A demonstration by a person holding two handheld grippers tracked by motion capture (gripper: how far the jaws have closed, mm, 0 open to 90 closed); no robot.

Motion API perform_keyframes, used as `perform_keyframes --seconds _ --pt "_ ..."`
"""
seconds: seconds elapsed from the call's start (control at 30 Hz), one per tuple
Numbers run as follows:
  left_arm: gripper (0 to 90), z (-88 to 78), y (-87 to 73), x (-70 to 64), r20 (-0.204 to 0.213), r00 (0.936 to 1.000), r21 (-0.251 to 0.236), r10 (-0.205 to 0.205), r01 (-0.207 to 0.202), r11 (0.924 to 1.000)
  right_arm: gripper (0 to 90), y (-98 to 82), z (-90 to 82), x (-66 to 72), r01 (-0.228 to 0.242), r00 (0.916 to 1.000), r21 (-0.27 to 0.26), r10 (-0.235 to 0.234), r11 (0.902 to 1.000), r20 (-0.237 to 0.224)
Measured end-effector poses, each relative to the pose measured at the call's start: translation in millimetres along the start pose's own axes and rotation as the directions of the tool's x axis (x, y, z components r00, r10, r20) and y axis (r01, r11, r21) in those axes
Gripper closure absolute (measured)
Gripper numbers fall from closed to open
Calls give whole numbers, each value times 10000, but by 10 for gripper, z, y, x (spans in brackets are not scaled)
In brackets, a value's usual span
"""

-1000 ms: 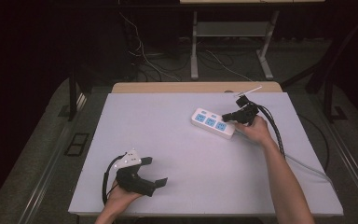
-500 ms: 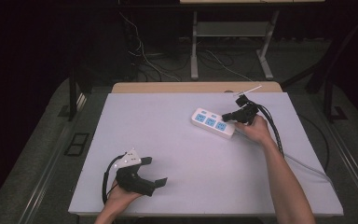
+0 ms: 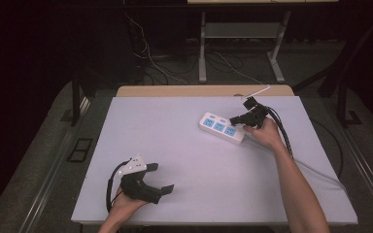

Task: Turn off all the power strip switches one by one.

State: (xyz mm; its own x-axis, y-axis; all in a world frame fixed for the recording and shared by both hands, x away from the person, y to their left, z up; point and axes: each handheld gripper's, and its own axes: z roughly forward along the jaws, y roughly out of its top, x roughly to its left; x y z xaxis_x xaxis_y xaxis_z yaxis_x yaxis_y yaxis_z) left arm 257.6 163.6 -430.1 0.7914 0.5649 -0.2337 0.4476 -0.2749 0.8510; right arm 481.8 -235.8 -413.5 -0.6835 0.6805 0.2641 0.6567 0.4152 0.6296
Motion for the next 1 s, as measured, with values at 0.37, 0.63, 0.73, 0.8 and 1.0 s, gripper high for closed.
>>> perform_keyframes --seconds 0.37,0.63,0.73,0.8,1.0 --pt "0 -2 0 -1 19 10000 -59 -36 36 10000 900 187 -41 75 146 9999 52 -146 9999 -65" --pt "0 -5 1 3 14 10000 -81 -49 49 10000 900 297 -87 74 256 9996 92 -257 9996 84" --pt "0 -5 0 6 18 10000 -69 -45 45 10000 900 325 -96 65 220 9997 103 -221 9997 113" --pt "0 -6 0 6 23 10000 -67 -42 42 10000 900 351 -99 54 131 9999 113 -131 9999 75" --pt "0 -9 -1 11 36 10000 -74 -57 58 10000 900 407 -85 46 212 9997 112 -213 9997 110"
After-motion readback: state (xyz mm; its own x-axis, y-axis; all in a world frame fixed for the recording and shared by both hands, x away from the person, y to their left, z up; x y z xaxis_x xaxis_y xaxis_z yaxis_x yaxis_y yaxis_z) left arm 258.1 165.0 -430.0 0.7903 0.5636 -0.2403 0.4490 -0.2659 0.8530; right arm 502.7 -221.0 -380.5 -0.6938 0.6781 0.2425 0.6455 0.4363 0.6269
